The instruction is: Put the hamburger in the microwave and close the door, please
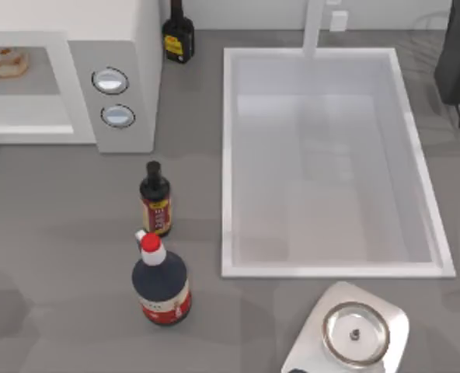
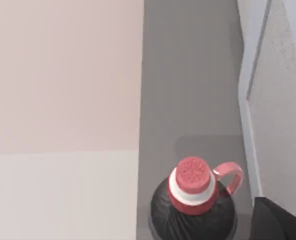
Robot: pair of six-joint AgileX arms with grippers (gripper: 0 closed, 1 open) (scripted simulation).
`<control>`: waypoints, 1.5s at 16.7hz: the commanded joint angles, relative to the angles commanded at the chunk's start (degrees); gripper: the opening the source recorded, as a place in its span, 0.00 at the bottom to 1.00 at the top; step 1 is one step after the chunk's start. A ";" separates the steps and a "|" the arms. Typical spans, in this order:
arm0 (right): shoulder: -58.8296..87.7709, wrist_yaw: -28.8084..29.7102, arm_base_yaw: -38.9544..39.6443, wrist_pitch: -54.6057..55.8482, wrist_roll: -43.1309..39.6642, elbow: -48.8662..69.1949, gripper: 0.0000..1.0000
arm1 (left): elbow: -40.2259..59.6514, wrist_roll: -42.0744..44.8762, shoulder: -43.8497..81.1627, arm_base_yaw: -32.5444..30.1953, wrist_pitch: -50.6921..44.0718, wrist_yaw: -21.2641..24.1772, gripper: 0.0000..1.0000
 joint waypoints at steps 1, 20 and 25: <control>0.00 0.00 0.00 0.00 0.00 0.00 1.00 | 3.45 2.32 2.53 1.78 -3.83 0.81 0.00; 0.00 0.00 0.00 0.00 0.00 0.00 1.00 | 13.14 13.46 16.71 9.71 -13.00 4.24 0.00; 0.00 0.00 0.00 0.00 0.00 0.00 1.00 | 5.26 13.59 20.59 10.05 -1.26 4.35 0.00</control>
